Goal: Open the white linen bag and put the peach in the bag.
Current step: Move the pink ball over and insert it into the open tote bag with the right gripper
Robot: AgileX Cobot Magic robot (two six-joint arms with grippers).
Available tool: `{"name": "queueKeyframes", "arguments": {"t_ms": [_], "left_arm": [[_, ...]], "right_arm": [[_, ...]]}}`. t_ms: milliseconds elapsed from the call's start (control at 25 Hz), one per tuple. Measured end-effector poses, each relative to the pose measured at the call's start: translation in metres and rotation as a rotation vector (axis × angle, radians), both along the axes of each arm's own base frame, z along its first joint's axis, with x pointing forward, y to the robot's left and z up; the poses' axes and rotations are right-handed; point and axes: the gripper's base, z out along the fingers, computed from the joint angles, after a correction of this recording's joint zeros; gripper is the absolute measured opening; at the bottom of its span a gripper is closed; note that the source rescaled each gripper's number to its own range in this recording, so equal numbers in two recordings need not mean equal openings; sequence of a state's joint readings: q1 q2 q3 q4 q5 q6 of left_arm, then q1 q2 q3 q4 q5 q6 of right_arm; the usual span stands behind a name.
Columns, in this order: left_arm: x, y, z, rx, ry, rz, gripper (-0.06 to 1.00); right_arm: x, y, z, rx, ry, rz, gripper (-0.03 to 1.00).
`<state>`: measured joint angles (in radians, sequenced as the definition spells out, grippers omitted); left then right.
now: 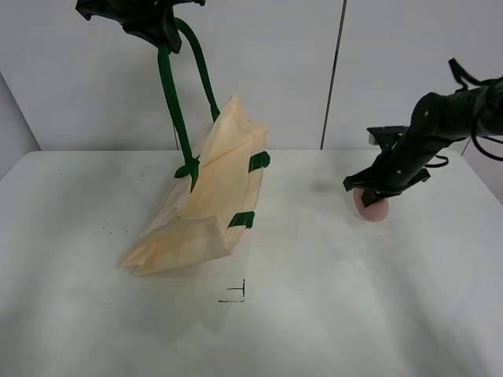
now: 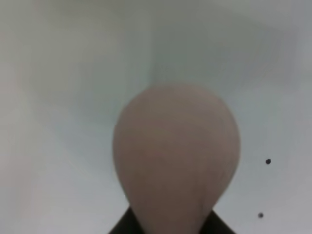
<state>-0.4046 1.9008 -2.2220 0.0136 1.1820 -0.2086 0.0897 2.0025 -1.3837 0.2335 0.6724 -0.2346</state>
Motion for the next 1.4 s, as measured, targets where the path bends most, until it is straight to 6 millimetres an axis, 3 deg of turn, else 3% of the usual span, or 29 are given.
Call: {"name": "queueKeyframes", "arguments": {"t_ms": [120, 200, 320, 400, 560, 720, 880, 1040, 1120, 1240, 1320, 1400], "left_arm": [[0.0, 0.0, 0.0, 0.0, 0.0, 0.0, 0.0], [0.0, 0.0, 0.0, 0.001, 0.0, 0.0, 0.0], [0.0, 0.0, 0.0, 0.001, 0.0, 0.0, 0.0], [0.0, 0.0, 0.0, 0.001, 0.0, 0.0, 0.0], [0.0, 0.0, 0.0, 0.001, 0.0, 0.0, 0.0], [0.0, 0.0, 0.0, 0.001, 0.0, 0.0, 0.0], [0.0, 0.0, 0.0, 0.001, 0.0, -0.001, 0.0], [0.0, 0.0, 0.0, 0.001, 0.0, -0.001, 0.0], [0.0, 0.0, 0.0, 0.001, 0.0, -0.001, 0.0], [0.0, 0.0, 0.0, 0.001, 0.0, -0.001, 0.0], [0.0, 0.0, 0.0, 0.0, 0.0, -0.001, 0.0], [0.0, 0.0, 0.0, 0.0, 0.0, -0.001, 0.0]], "right_arm": [[0.0, 0.012, 0.052, 0.076, -0.066, 0.058, 0.0], [0.002, 0.033, 0.086, 0.135, -0.122, 0.127, 0.0], [-0.002, 0.075, 0.117, 0.212, -0.18, 0.229, 0.0], [-0.008, 0.105, 0.124, 0.245, -0.216, 0.287, 0.0], [-0.019, 0.164, 0.111, 0.283, -0.232, 0.385, 0.0], [-0.021, 0.206, 0.065, 0.284, -0.179, 0.428, 0.0], [-0.019, 0.225, 0.028, 0.301, -0.139, 0.427, 0.0], [-0.02, 0.234, 0.021, 0.322, -0.179, 0.499, 0.02], [-0.02, 0.237, 0.023, 0.329, -0.209, 0.54, 0.17], [-0.021, 0.239, 0.024, 0.324, -0.229, 0.575, 0.72], [-0.02, 0.239, 0.024, 0.318, -0.244, 0.572, 0.89], [-0.019, 0.238, 0.024, 0.312, -0.242, 0.557, 0.96]]}}
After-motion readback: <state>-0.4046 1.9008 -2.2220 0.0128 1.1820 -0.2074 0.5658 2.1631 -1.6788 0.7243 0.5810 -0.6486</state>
